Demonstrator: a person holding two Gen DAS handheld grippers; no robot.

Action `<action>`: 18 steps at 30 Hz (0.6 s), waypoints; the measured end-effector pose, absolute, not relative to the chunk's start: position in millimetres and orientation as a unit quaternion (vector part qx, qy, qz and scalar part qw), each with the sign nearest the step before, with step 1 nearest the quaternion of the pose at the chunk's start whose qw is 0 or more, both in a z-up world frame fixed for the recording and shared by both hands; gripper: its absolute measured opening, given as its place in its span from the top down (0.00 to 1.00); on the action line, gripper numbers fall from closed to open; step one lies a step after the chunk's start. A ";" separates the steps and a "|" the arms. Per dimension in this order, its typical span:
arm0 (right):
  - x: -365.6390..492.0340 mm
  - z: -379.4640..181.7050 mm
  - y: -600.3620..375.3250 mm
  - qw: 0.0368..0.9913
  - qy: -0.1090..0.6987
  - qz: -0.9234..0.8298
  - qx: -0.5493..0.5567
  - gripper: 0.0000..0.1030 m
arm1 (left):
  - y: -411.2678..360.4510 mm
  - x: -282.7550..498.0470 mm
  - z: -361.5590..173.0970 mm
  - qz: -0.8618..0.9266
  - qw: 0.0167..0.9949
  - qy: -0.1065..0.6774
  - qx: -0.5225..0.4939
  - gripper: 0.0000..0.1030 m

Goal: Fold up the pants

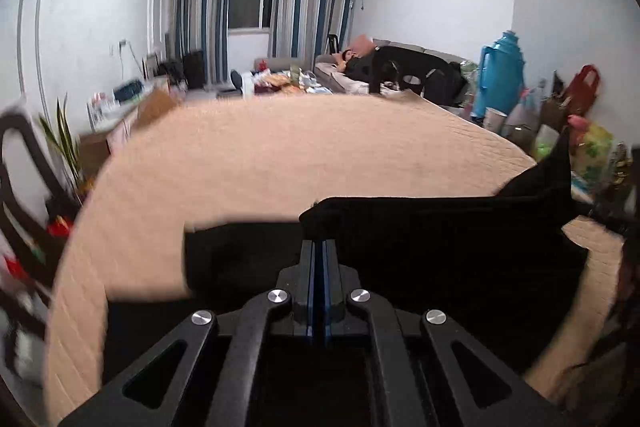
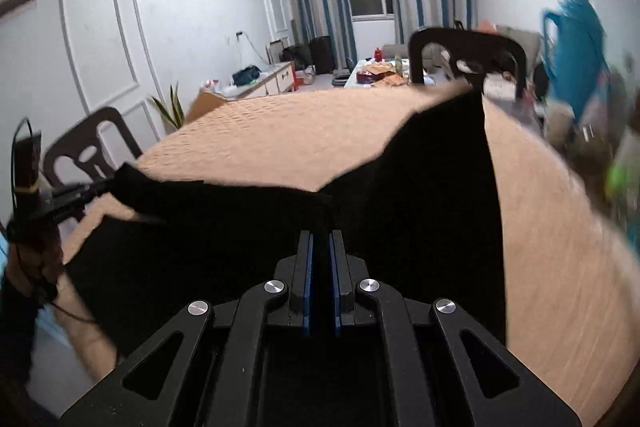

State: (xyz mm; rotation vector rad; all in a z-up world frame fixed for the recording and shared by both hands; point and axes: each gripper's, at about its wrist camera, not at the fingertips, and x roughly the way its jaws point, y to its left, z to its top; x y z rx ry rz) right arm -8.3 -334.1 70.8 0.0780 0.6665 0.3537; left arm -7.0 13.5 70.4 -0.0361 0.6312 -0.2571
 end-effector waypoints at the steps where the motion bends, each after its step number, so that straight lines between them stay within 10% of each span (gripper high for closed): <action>1: -20.8 58.3 -336.8 0.925 0.335 0.171 0.054 0.93 | 16.1 -14.9 63.1 -0.125 0.941 0.312 -0.024 0.95; 8: -41.8 2.9 -355.0 0.890 0.391 0.176 0.157 0.83 | 32.8 -39.2 27.9 -0.120 0.926 0.349 -0.074 0.95; 10: -41.9 7.4 -353.8 0.893 0.386 0.174 0.151 0.61 | 37.1 -38.2 33.8 -0.110 0.930 0.341 -0.078 0.90; 14: -49.4 4.7 -361.9 0.893 0.380 0.168 0.173 0.51 | 26.1 -36.4 43.7 -0.104 0.938 0.324 -0.068 0.54; 18: -58.4 3.3 -379.2 0.892 0.374 0.144 0.207 0.51 | -5.4 -13.2 47.8 -0.118 0.939 0.324 -0.014 0.44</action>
